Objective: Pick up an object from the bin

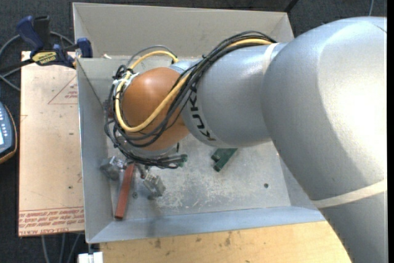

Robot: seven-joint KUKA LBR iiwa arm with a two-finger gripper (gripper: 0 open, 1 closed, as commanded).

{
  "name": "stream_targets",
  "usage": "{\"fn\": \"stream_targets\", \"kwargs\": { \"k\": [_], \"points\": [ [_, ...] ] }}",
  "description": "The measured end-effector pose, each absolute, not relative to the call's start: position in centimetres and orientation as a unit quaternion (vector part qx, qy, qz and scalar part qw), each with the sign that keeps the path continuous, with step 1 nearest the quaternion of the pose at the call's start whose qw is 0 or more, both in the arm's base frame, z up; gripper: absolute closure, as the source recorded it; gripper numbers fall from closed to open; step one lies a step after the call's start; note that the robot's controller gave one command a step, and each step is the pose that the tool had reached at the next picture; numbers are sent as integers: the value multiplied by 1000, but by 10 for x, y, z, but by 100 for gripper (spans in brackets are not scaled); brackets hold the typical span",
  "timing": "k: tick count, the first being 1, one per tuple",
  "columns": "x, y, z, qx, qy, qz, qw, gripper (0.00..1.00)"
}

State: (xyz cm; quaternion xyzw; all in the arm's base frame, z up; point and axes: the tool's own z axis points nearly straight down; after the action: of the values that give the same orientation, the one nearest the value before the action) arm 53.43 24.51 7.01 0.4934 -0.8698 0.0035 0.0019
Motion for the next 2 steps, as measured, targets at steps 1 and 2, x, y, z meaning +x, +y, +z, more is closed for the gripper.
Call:
{"fn": "stream_targets", "kwargs": {
  "k": [1, 2],
  "points": [
    [535, 244, 70, 492, -871, 1, 1, 0],
    [535, 245, 70, 492, -871, -1, 0, 100]
  ]
}}
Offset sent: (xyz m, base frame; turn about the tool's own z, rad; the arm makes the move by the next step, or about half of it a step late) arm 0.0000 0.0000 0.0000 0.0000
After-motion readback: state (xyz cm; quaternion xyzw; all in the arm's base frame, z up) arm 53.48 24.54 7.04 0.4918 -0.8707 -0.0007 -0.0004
